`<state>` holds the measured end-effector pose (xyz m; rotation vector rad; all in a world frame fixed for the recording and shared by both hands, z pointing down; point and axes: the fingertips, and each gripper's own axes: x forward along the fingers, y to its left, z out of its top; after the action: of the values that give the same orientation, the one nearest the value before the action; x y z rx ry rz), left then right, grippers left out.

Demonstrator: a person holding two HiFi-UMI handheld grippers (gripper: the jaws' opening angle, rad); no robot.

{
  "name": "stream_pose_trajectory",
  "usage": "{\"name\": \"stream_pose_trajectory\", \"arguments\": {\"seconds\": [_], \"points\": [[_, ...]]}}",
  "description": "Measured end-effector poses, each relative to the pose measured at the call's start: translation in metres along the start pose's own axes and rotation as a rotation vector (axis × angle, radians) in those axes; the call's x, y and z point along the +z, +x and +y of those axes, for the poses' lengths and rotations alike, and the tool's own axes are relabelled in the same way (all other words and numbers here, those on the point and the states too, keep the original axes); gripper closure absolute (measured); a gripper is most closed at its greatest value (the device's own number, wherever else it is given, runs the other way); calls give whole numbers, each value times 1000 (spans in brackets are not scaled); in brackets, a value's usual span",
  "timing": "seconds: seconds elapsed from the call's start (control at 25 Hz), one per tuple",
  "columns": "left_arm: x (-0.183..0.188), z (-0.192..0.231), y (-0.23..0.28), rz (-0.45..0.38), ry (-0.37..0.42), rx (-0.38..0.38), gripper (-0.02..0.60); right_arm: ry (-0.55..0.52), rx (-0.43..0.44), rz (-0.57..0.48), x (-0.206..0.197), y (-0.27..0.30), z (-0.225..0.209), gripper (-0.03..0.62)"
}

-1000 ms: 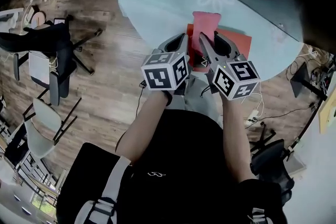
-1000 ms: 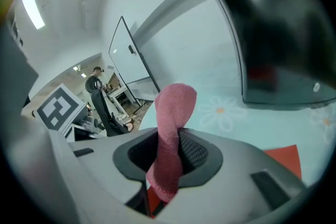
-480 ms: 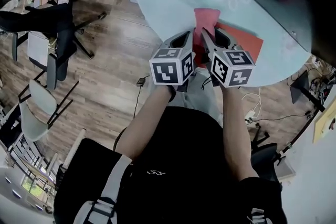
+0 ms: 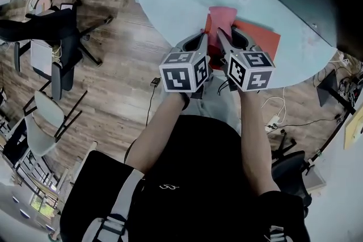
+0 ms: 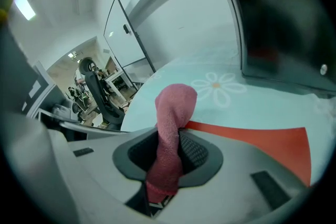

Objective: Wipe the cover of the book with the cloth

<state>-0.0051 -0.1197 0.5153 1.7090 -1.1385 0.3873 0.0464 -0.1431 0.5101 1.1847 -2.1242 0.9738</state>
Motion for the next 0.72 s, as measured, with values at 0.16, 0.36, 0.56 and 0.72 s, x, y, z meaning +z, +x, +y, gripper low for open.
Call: {"name": "stream_pose_trajectory", "arguments": {"seconds": [0.16, 0.36, 0.56, 0.72], "points": [[-7, -12, 4, 12, 16, -10, 568, -1, -10, -7, -2, -7, -14, 490], [-9, -27, 10, 23, 43, -27, 568, 1, -29, -19, -4, -17, -28, 489], [-11, -36, 18, 31, 53, -34, 568, -2, -48, -28, -7, -27, -43, 488], [-19, -44, 22, 48, 56, -41, 568, 6, -69, -35, -9, -37, -58, 489]]}}
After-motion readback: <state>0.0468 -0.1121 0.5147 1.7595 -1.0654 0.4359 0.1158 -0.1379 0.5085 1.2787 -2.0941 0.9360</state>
